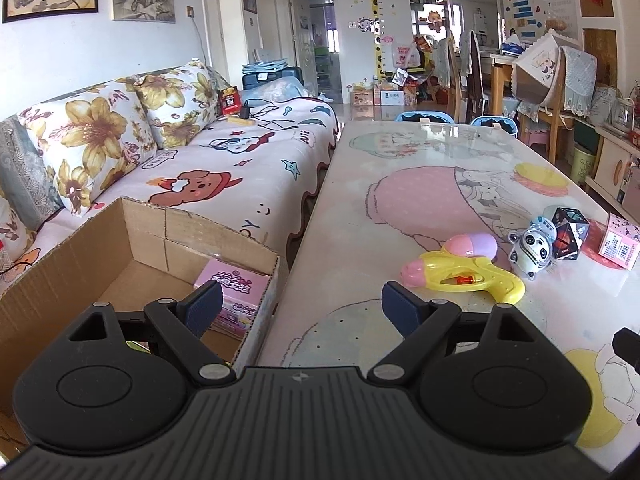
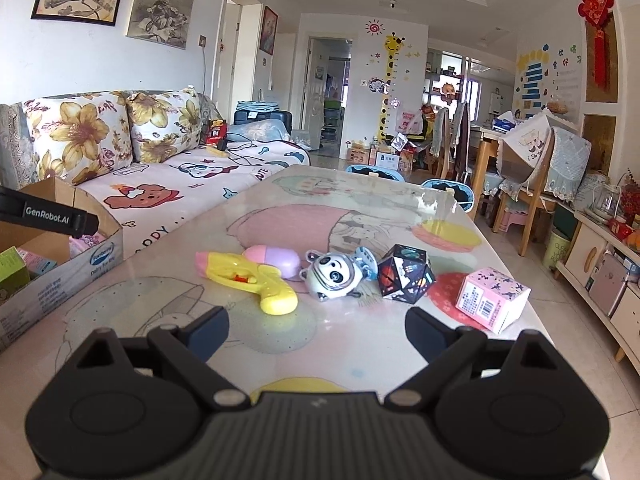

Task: Organize rigid objects
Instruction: 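Withdraw both open tools from the cardboard box back over the table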

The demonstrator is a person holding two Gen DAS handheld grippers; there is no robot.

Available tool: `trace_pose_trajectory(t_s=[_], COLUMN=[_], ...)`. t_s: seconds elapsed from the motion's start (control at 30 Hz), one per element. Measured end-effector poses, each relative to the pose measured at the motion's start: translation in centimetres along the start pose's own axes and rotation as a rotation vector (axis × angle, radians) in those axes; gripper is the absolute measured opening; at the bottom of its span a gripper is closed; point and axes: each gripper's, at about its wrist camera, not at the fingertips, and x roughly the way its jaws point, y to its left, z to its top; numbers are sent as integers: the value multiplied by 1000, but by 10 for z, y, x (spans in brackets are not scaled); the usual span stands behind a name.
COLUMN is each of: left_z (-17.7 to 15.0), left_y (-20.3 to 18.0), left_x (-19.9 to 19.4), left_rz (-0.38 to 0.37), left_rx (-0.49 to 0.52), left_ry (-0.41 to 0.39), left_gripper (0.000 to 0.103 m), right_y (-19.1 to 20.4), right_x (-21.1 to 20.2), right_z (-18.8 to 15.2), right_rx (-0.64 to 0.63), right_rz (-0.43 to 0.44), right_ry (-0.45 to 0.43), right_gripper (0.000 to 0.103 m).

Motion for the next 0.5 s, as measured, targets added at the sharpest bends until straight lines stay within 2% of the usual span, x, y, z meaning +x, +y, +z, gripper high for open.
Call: trace_pose_trajectory(t_s=[0.5], left_z=[-6], left_y=[-10], left_x=[8], left_rz=[-111], left_rx=[54], left_ry=[26], left_gripper=[103], right_y=[-45], right_x=[21], right_z=[-12], right_rx=[77], right_rz=[-69], right_ry=[44], right_gripper=[96])
